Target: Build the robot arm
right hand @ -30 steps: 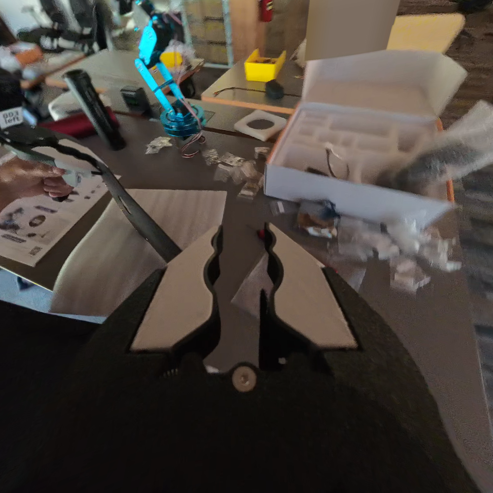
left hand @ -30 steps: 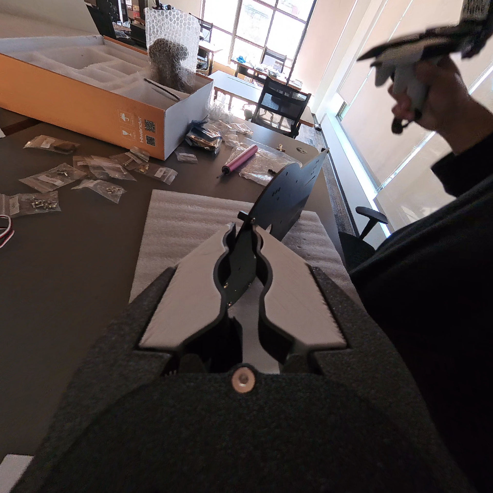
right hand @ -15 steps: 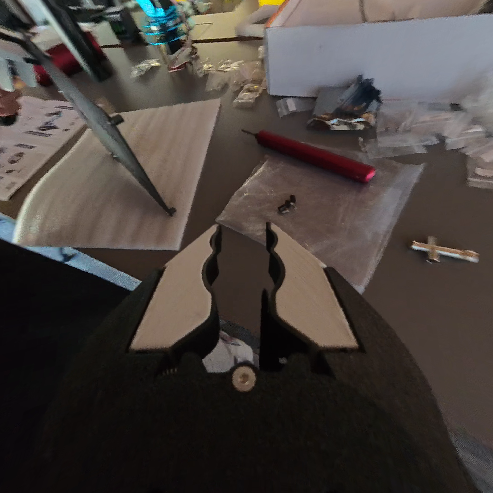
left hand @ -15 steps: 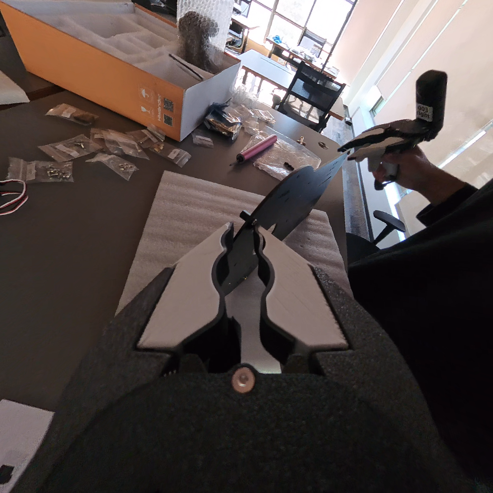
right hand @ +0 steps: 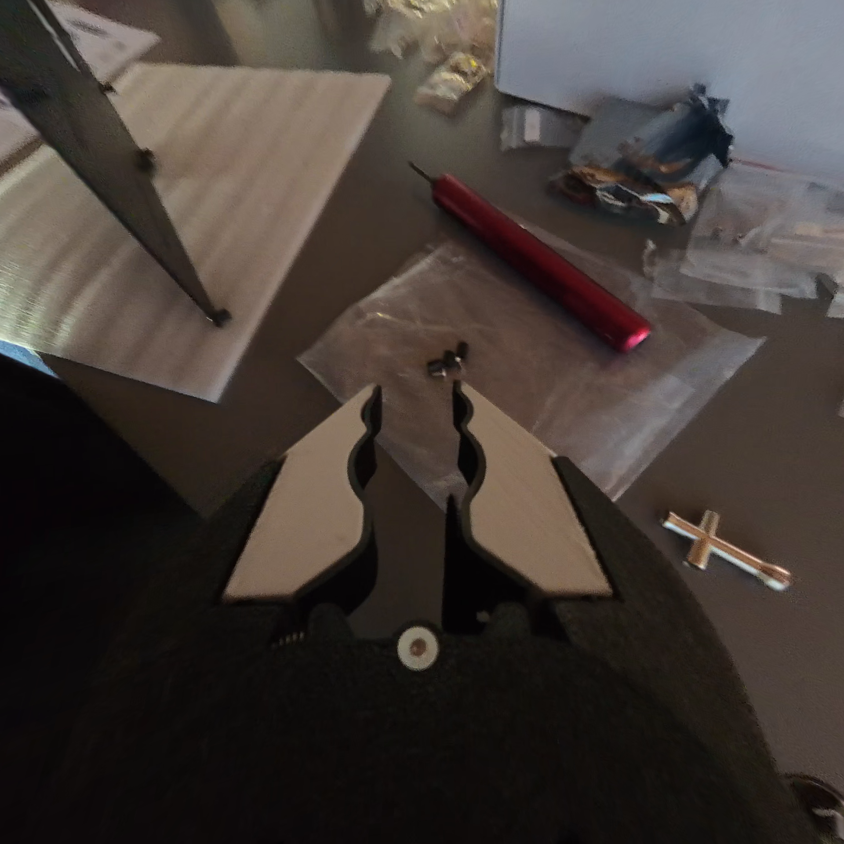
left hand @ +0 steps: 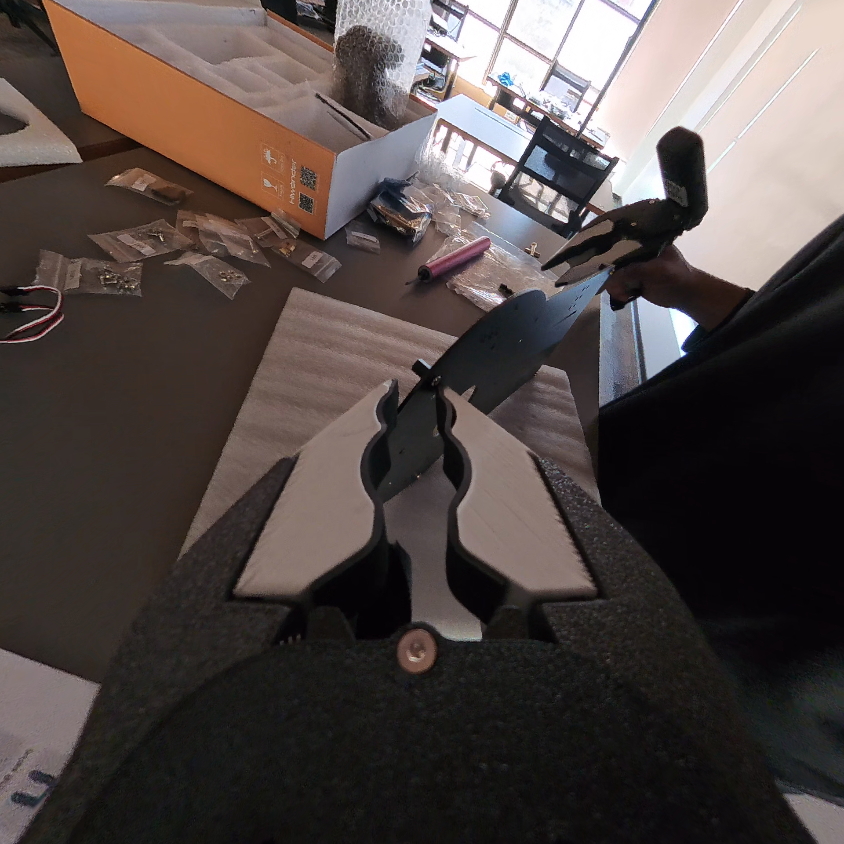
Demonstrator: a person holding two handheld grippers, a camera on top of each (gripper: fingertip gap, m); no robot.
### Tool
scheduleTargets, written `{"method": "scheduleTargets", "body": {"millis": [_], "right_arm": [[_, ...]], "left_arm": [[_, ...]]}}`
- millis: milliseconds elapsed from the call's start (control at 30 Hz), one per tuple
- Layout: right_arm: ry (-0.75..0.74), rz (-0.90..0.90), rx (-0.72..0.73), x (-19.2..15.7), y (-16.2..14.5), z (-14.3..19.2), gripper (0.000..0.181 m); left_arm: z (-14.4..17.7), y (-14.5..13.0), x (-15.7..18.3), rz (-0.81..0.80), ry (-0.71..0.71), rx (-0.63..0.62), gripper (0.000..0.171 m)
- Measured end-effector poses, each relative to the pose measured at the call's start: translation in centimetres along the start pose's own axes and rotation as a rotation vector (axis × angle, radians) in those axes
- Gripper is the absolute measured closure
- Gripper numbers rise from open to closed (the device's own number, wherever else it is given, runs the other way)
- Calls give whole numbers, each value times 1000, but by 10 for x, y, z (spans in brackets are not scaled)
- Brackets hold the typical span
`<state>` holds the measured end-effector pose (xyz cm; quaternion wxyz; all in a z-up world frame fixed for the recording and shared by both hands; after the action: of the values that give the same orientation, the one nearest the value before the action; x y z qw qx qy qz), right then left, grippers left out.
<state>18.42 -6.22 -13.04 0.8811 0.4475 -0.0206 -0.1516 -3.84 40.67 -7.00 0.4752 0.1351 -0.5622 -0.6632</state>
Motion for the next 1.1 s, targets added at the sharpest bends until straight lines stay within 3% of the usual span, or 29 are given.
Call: {"method": "scheduleTargets", "body": {"millis": [133,267,400,467,667,933,1100], "right_arm": [[0,74,-68,-9,1,-11,155],[161,7,87,-35,27,-11,158],[398,-79,292,-59,56,-4,132],[453,-85,310,-71,67,-8,123],[366,55,245,-90,73,-30,136],[274,-28,197,-98,57,-35,149],[321,-133,314,-98,61,-31,162]], "left_arm": [[3,-3,7,-14,21,0,155],[3,-3,9,-24,42,-2,154],[1,-2,9,-40,51,-4,154],[0,-2,8,-45,48,2,154],[-3,1,1,-116,30,-13,155],[-3,0,-6,-168,-35,12,157],[-6,3,-11,-190,-46,0,158]]}}
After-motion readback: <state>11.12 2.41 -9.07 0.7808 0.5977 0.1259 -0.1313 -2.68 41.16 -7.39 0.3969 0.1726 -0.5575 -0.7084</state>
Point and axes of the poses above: each gripper's, where its closed fingertips meet, z back along the fingers, y out of its top, x = y × z across the jaws, the point moved 10 cm from there along z, back along the fingers, and after that the axes turned 2 degrees about -y, right-handed, at the moved point
